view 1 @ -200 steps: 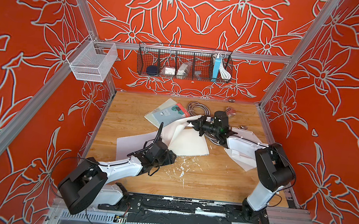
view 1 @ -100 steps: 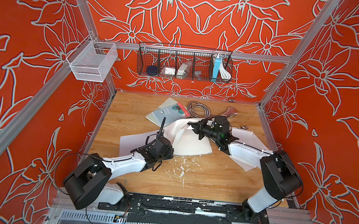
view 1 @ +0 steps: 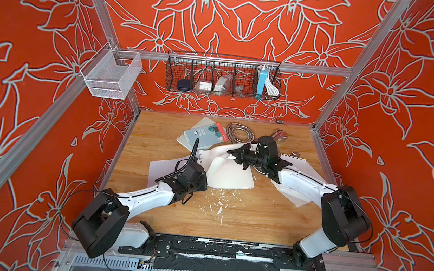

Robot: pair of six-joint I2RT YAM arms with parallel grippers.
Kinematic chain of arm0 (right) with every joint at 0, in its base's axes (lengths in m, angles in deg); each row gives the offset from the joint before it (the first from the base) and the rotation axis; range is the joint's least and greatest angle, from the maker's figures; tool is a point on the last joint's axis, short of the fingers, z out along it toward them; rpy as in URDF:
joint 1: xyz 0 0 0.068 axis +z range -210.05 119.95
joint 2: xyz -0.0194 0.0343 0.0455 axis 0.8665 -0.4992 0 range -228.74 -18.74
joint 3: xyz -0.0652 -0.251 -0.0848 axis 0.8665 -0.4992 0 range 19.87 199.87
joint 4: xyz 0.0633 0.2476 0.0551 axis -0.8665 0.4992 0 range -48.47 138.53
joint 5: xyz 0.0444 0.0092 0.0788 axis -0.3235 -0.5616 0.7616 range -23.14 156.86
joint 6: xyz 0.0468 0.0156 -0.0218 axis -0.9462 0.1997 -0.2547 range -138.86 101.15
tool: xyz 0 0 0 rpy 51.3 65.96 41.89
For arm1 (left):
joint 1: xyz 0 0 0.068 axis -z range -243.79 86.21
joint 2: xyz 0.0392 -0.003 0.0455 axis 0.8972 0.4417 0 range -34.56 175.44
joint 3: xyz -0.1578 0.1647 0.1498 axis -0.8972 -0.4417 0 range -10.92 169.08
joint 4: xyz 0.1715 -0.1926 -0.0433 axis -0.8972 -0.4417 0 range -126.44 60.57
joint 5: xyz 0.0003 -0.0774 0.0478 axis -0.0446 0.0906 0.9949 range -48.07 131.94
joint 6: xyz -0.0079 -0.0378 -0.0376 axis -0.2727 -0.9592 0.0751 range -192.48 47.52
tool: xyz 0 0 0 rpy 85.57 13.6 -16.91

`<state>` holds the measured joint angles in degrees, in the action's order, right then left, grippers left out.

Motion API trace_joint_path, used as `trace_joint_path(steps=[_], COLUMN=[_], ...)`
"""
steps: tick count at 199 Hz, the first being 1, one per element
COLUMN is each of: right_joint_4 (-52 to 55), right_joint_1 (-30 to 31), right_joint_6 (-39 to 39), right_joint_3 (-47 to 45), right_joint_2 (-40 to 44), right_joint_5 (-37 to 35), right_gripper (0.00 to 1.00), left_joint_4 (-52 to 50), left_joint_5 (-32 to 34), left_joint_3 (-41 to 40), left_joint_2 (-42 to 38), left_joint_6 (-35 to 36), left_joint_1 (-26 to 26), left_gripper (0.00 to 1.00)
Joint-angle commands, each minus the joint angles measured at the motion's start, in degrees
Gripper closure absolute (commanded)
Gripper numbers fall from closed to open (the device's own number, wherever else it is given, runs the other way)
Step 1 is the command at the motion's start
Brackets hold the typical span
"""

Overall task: Tear off pages from different notebooks
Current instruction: Tear off the paper from the notebook.

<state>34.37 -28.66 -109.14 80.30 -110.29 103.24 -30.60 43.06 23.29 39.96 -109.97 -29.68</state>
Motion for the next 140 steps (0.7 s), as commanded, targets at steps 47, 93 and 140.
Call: trace_joint_path(steps=[47, 93, 140], right_joint_4=[40.35, 47.86, 45.08], right_joint_1=[-0.04, 0.21, 0.47], right_joint_6=[34.89, 46.55, 51.97], right_joint_3=[14.6, 19.0, 20.54], right_joint_2=[-7.59, -11.13, -9.6], right_joint_5=[-0.23, 1.32, 2.05], right_gripper=[0.42, 0.36, 0.33], left_joint_4=[-8.71, -14.26, -16.71], left_joint_5=[-12.26, -17.47, -22.19], left_joint_3=[4.61, 8.51, 9.22], left_joint_2=[-1.4, -1.28, 0.36], left_joint_6=[8.24, 11.33, 12.78], left_joint_1=[-2.03, -3.43, -3.42], left_gripper=[1.0, 1.0, 1.0])
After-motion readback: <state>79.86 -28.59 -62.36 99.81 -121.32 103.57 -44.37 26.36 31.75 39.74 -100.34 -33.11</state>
